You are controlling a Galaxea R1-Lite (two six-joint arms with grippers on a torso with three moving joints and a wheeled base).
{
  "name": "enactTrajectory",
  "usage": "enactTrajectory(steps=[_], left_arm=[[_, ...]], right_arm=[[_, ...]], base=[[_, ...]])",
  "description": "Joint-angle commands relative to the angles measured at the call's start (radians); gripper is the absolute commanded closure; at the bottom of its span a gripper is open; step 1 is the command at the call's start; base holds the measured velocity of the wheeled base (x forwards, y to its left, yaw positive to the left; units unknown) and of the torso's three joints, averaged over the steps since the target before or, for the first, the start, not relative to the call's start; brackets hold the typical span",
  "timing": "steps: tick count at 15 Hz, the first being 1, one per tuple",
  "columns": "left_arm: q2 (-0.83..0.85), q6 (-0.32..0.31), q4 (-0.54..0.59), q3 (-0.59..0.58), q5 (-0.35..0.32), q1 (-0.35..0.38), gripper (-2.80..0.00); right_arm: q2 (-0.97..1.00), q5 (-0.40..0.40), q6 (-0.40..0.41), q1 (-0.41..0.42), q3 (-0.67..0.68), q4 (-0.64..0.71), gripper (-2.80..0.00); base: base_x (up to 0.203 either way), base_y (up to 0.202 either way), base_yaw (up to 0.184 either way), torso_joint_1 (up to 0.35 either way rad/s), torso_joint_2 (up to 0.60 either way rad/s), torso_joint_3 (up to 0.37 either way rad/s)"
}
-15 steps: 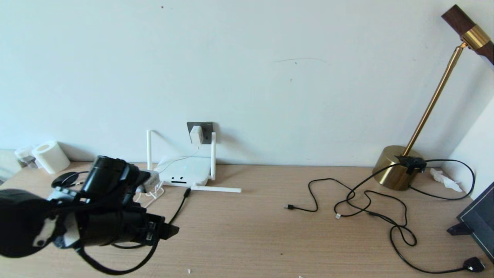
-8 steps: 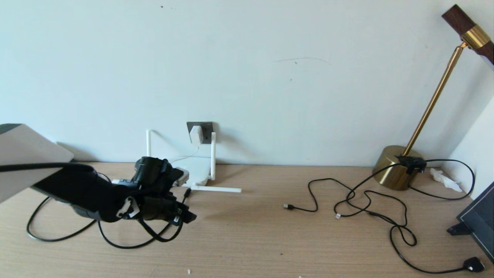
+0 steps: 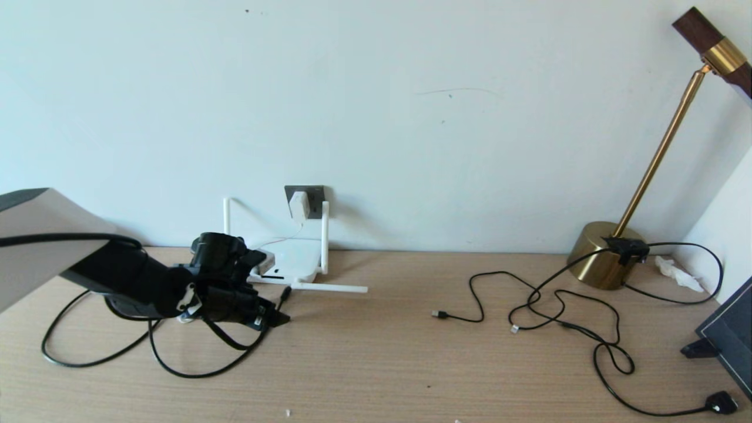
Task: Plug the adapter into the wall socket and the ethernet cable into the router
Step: Align cable and router interface
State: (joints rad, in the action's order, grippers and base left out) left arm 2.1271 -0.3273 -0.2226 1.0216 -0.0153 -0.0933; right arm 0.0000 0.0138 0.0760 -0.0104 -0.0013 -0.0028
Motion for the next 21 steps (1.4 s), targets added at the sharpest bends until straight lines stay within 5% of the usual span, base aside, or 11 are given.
enactTrajectory(steps=[1,3,4,10,14,21], left_arm=[[0.023,-0.012,0.002,0.009,0.002,0.021,-2.80],[0.033,-0.032,0.001,0.009,-0.007,0.029,-2.80],[0.033,-0.032,0.002,0.009,-0.020,0.030,0.00],[-0.035,-0.042,0.002,-0.091,-0.026,0.001,0.00],[-0.139,-0.050,-0.001,-0.241,-0.121,-0.043,0.00],[-0.303,-0.045,-0.004,-0.325,-0.158,-0.052,0.00]], right_arm=[[0.000,0.000,0.001,0.000,0.001,0.000,0.00],[0.000,0.000,0.001,0.000,0.000,0.000,0.00],[0.000,0.000,0.001,0.000,0.001,0.000,0.00],[0.000,0.000,0.001,0.000,0.000,0.000,0.00],[0.000,0.000,0.001,0.000,0.001,0.000,0.00],[0.000,0.000,0.001,0.000,0.000,0.000,0.00]], base=[[0.000,0.000,0.000,0.000,0.00,0.000],[0.000,0.000,0.000,0.000,0.00,0.000],[0.000,0.000,0.000,0.000,0.00,0.000],[0.000,0.000,0.000,0.000,0.00,0.000],[0.000,0.000,0.000,0.000,0.00,0.000],[0.000,0.000,0.000,0.000,0.00,0.000]])
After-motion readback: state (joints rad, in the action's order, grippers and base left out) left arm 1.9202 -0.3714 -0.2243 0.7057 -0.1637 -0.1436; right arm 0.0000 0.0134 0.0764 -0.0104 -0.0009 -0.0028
